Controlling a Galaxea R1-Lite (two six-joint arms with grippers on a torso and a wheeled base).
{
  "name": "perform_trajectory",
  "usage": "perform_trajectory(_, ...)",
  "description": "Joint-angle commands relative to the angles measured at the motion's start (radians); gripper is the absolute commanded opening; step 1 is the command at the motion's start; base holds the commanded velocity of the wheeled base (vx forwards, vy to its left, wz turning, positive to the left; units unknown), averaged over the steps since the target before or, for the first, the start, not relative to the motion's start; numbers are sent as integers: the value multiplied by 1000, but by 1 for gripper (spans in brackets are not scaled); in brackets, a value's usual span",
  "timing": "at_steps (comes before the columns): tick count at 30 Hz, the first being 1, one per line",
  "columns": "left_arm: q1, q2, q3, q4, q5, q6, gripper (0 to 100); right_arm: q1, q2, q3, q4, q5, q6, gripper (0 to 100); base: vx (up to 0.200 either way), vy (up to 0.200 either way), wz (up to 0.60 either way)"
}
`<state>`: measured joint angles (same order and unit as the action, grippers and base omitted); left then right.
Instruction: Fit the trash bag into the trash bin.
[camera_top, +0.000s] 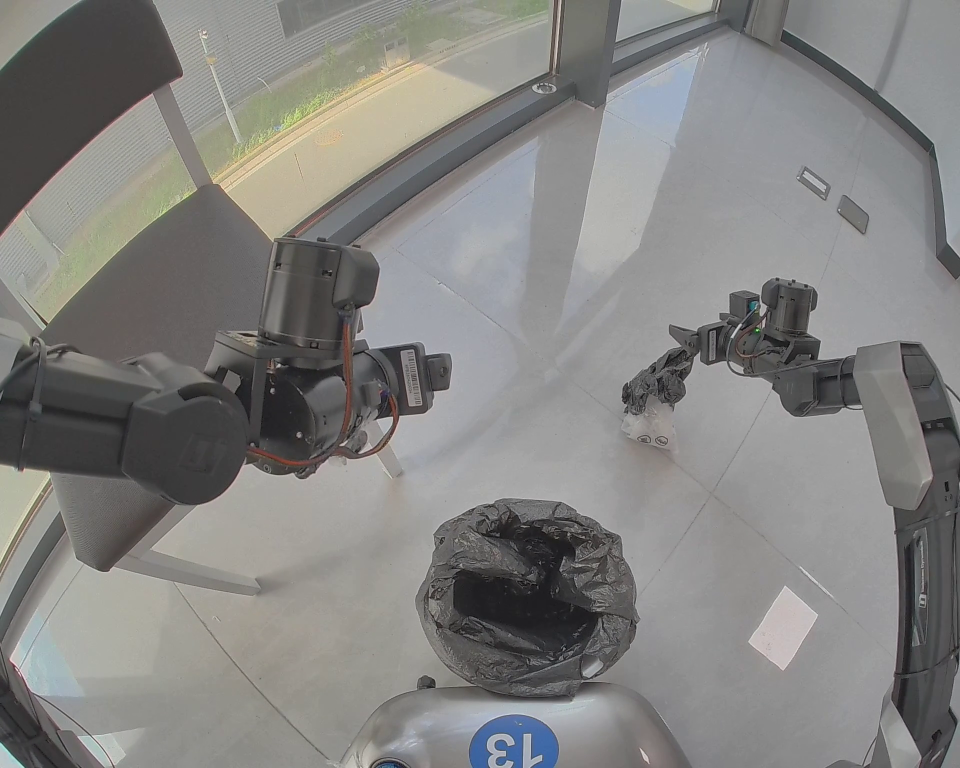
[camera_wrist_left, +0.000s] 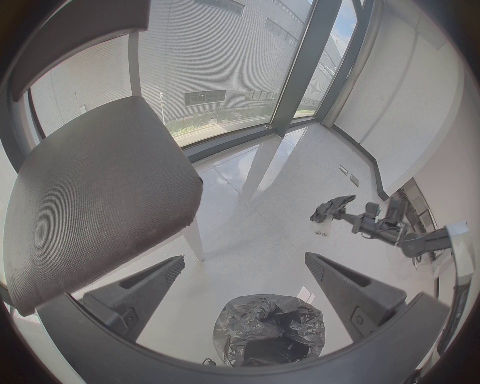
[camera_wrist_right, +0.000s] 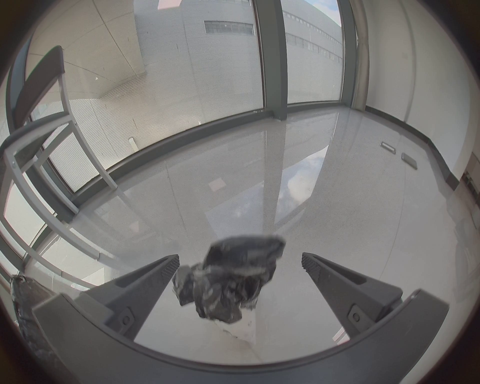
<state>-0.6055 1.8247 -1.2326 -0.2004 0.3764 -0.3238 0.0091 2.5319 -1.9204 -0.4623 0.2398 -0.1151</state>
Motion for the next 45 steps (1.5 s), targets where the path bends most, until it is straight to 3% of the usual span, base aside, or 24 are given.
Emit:
perform_trajectory(1, -2, -35, 2, -10, 3, -1, 100, 5, 154, -80, 4, 0, 29, 100, 0, 0, 0)
perform_trajectory(21, -20, -62, 70, -13, 21, -29, 100, -1, 237, -80, -4, 1, 29, 100, 0, 0, 0)
perform_trajectory(22, -20, -64, 73, -13, 21, -29, 100, -1, 237, -80, -6, 1, 29, 0, 0, 0, 0)
perform_trajectory(38, -33, -77, 123, -65, 21, -31, 100, 17, 196, -80, -4, 1, 48, 0, 0, 0, 0)
perform_trajectory(45, -33, -85, 182, -126, 21, -38, 100, 32, -91, 118, -12, 0, 23, 0, 0, 0, 0)
